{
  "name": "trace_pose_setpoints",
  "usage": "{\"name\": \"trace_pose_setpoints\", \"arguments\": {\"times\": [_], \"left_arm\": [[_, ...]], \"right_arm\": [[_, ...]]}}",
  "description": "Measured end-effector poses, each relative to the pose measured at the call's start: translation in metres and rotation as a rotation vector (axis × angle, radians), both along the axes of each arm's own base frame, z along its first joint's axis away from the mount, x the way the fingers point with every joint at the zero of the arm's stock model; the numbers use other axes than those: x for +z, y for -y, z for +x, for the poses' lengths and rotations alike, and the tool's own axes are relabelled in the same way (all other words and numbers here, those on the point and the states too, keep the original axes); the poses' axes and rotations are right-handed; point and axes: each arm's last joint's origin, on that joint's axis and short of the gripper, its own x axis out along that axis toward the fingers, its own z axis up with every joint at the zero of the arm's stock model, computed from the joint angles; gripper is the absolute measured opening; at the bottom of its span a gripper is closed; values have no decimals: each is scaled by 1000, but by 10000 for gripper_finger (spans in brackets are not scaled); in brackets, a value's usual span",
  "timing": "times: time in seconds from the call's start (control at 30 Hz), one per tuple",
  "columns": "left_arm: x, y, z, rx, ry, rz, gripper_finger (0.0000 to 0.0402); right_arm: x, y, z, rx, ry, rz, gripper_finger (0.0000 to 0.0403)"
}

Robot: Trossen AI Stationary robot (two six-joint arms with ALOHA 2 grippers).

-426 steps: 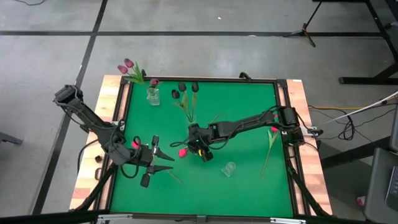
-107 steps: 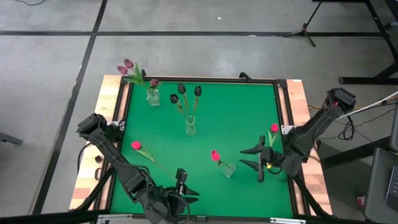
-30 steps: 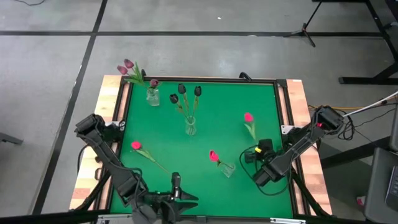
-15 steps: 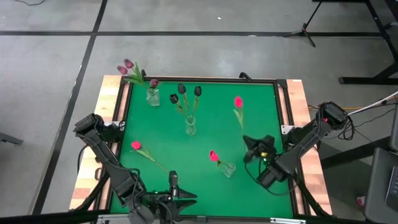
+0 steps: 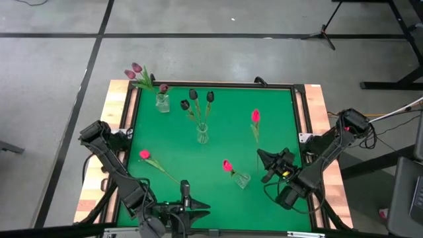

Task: Sort flowers into vase by color
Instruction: Put the right pink tulip into the bottom transparent vase

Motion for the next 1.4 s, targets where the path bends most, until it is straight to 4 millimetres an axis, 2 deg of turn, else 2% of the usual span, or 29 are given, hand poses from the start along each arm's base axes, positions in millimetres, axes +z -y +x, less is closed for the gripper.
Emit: {"name": "trace_pose_setpoints", "arguments": {"times": [0.1, 0.2, 0.47, 0.67, 0.73, 0.83, 0.9, 1.0, 1.1, 1.27, 1.4], "left_arm": [[0, 0, 0, 1, 0, 0, 73], [0, 0, 0, 0, 0, 0, 73], [0, -1, 1, 2, 0, 1, 72], [0, -1, 1, 2, -4, 6, 72], [-1, -3, 2, 6, -5, 8, 72], [0, -6, 5, 17, -5, 5, 72], [0, -8, 7, 25, -4, 4, 72], [0, -10, 9, 36, -3, -5, 72], [0, -12, 11, 42, -3, -8, 72], [0, -17, 15, 56, -3, -7, 72], [0, -20, 18, 66, -3, -11, 72]], "right_arm": [[5, -4, 3, 4, -19, -5, 0], [19, -9, 7, 9, -50, -28, 0], [92, -10, 8, 10, -168, -166, 0], [159, -9, -9, 66, -282, -323, 0], [180, -10, -21, 110, -307, -377, 0], [208, 3, -38, 147, -304, -398, 0], [220, 12, -54, 188, -281, -388, 0], [231, 26, -73, 242, -247, -366, 0], [231, 35, -93, 323, -217, -361, 0], [221, 63, -123, 468, -178, -349, 0], [205, 90, -134, 519, -147, -306, 0]]}}
